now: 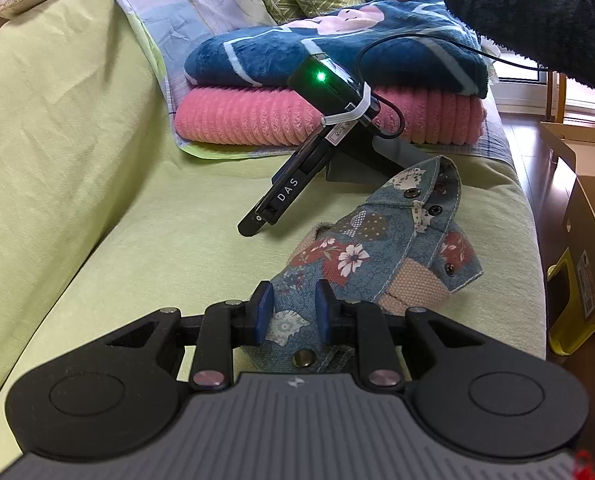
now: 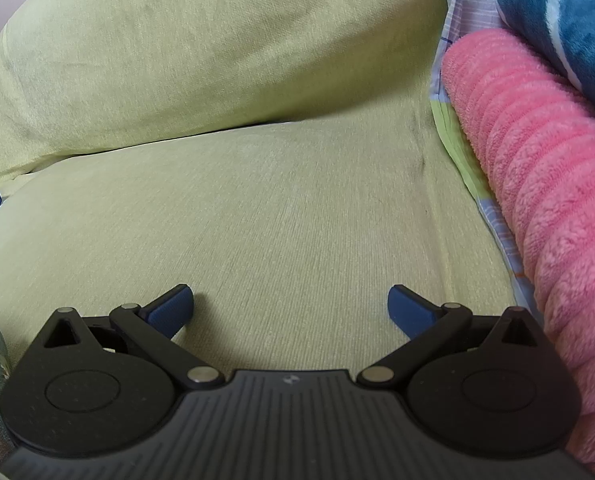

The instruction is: Fold shopping bag

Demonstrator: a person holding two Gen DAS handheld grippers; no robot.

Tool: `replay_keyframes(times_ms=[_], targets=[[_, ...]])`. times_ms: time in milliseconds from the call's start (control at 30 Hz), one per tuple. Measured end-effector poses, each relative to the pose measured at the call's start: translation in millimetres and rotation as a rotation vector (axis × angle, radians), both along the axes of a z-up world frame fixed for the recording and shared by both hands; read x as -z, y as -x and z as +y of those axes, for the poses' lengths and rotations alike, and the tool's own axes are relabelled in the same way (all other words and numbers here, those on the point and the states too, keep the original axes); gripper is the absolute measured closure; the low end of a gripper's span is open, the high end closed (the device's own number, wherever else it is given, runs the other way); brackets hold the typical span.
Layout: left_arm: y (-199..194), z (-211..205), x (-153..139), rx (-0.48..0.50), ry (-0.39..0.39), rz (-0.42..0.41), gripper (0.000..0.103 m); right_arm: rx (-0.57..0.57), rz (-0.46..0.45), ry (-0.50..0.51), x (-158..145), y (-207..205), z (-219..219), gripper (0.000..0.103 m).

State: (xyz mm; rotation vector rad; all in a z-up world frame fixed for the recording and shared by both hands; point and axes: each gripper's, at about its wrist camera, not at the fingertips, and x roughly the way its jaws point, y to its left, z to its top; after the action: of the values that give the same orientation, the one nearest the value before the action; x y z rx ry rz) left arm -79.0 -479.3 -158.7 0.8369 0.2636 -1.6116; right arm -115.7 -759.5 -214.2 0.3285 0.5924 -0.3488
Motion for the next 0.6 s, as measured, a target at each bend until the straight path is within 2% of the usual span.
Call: replay_keyframes(times_ms=[600], targets=[[-0.1, 0.4, 0.5, -0.007, 0.007, 0.009, 0.078, -0.002, 0.0, -0.001, 0.1, -0.5, 0.0, 0.0]])
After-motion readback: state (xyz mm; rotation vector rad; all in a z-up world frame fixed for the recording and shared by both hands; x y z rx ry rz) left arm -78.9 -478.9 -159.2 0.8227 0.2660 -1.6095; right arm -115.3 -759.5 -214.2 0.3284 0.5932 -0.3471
